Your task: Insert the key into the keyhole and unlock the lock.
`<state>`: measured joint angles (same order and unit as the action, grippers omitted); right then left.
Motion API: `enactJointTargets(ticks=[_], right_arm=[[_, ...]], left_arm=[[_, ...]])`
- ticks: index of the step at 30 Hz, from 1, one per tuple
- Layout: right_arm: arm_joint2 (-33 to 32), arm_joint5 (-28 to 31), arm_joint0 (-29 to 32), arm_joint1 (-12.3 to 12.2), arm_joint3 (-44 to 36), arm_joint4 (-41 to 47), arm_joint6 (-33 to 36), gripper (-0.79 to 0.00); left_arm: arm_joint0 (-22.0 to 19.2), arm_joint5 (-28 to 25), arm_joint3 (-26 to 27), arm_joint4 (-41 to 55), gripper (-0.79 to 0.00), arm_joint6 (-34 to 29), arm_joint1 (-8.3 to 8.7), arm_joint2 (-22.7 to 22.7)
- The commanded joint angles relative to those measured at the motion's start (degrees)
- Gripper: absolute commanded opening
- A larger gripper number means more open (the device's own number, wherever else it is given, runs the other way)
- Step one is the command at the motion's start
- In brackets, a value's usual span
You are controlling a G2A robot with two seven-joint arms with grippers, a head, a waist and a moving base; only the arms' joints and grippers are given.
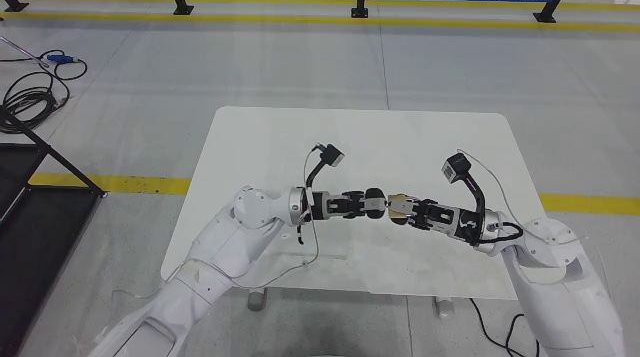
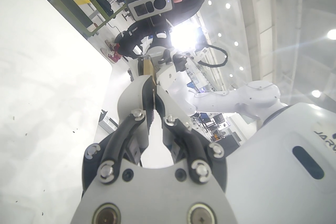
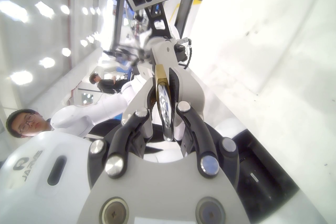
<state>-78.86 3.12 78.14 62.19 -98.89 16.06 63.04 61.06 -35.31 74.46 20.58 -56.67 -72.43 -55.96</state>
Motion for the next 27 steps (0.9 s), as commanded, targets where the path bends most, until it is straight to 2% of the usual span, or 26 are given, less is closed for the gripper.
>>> enactJointTargets(ticks=[1,15,20,27], right_arm=[[0.00,0.00,0.00,0.00,0.00,0.00,0.00,-0.785],[0.00,0.00,0.00,0.00,0.00,0.00,0.00,-0.785],[0.00,0.00,0.00,0.00,0.00,0.00,0.00,-0.785],[0.00,0.00,0.00,0.00,0.00,0.00,0.00,-0.785]], left_arm=[[0.09,-0.16,0.21,-0.41,-0.785,0.32,0.07,-0.14],[0.48,-1.62,1.09,-1.61,-0.785,1.82,0.35,-0.47],[1.08,-1.03,2.08,-1.63,-0.600,1.67,0.60,-0.76],[2.21,-0.16,2.93,-1.44,-0.634,1.31,1.00,-1.25]])
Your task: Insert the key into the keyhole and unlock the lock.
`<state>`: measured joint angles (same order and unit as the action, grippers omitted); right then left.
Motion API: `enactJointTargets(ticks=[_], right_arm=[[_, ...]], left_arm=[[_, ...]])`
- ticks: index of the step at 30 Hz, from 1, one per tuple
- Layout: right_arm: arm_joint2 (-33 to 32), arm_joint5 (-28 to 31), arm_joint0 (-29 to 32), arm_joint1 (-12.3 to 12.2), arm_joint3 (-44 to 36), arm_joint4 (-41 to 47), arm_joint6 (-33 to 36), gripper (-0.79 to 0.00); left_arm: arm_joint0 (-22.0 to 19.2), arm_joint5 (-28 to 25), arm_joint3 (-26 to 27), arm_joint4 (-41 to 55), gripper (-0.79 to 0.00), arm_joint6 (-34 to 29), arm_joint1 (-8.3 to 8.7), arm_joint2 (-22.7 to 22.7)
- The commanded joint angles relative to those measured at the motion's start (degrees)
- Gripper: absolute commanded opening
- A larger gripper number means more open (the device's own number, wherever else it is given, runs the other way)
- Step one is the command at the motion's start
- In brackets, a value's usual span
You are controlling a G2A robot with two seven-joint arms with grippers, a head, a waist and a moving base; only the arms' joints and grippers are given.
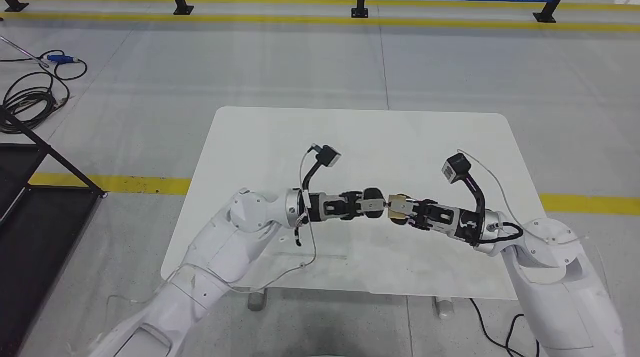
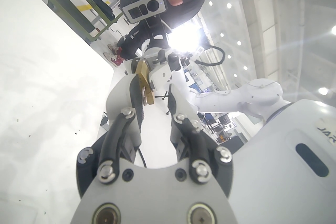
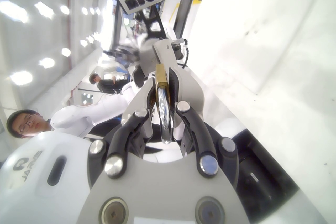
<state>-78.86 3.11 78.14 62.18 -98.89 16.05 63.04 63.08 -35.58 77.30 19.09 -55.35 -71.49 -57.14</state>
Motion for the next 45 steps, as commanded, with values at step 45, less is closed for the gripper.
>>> enactJointTargets(ticks=[45], right_arm=[[0.00,0.01,0.00,0.00,0.00,0.00,0.00,-0.785]], left_arm=[[-1.86,-5.42,-0.46,-6.42,-0.785,1.25,0.31,1.81]])
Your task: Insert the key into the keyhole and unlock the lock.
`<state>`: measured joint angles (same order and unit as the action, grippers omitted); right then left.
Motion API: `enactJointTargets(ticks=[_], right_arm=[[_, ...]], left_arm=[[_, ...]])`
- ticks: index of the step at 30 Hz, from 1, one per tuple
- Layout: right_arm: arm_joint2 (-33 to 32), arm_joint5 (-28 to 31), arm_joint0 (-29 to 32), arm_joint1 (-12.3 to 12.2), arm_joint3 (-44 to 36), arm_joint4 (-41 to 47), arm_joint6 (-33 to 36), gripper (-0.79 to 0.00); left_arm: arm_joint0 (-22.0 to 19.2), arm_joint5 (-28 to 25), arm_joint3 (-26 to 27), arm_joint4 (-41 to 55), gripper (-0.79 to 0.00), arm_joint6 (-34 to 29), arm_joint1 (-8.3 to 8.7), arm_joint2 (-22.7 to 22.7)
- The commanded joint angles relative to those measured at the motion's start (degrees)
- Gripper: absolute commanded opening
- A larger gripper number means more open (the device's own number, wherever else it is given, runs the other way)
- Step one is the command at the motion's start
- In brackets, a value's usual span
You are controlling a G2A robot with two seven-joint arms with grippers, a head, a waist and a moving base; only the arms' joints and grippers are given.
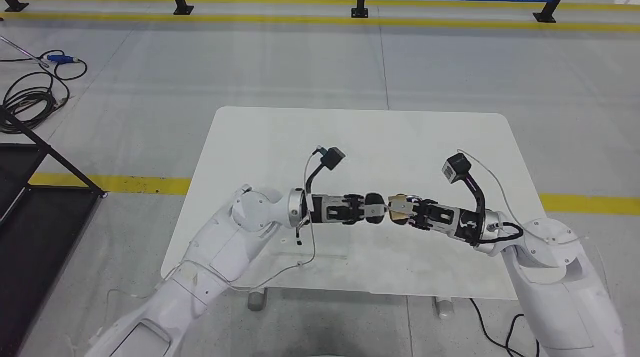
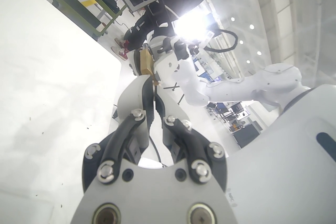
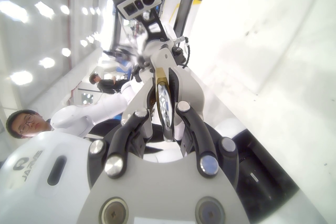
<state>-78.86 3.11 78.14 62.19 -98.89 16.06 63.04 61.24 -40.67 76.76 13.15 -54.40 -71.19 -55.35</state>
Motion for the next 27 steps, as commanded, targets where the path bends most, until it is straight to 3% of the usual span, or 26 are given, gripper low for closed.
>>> enactJointTargets(ticks=[1,27], right_arm=[[0.00,0.00,0.00,0.00,0.00,0.00,0.00,-0.785],[0.00,0.00,0.00,0.00,0.00,0.00,0.00,-0.785]], left_arm=[[-0.04,-0.62,0.10,-1.10,-0.785,0.73,0.02,0.01],[1.26,-6.39,3.35,-11.35,-0.785,7.56,1.16,-1.49]])
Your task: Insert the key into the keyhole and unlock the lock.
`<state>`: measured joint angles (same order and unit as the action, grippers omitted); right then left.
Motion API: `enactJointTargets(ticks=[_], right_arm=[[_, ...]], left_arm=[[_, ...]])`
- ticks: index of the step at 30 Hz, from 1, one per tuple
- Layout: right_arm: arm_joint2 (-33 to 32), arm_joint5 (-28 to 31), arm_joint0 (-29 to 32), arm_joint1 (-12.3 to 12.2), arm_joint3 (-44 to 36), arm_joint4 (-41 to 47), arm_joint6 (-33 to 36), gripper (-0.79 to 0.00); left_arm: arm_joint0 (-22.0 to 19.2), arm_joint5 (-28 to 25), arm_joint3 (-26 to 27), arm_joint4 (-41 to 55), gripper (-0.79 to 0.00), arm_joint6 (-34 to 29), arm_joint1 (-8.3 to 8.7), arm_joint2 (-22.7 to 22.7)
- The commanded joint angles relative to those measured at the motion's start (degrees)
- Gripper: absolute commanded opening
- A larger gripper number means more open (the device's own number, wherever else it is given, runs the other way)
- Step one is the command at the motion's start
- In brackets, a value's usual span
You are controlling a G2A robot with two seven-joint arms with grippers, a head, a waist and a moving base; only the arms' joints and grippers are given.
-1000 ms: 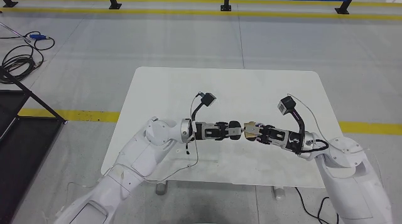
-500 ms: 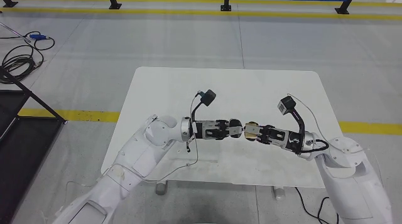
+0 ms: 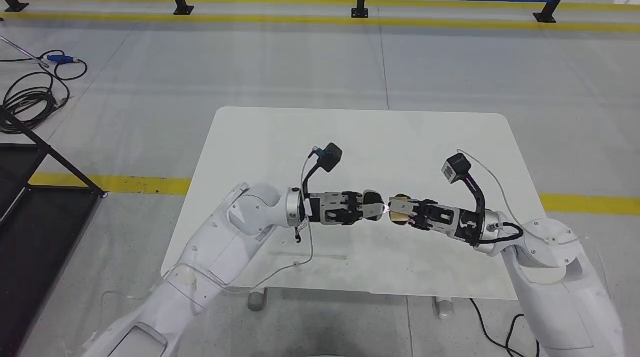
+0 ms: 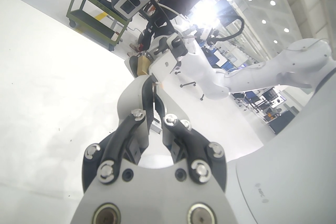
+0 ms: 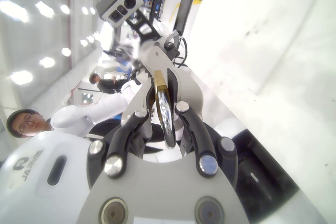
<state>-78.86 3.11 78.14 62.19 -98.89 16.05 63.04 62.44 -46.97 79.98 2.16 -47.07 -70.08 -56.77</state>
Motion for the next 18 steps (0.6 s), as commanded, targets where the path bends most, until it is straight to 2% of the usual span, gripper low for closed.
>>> enactJointTargets(ticks=[1,18], right_arm=[[0.00,0.00,0.00,0.00,0.00,0.00,0.00,-0.785],[0.00,0.00,0.00,0.00,0.00,0.00,0.00,-0.785]], left_arm=[[0.20,-0.26,0.28,-0.68,-0.785,0.53,0.10,-0.14],[0.95,0.15,1.37,-3.51,-0.785,3.46,0.73,-0.05]])
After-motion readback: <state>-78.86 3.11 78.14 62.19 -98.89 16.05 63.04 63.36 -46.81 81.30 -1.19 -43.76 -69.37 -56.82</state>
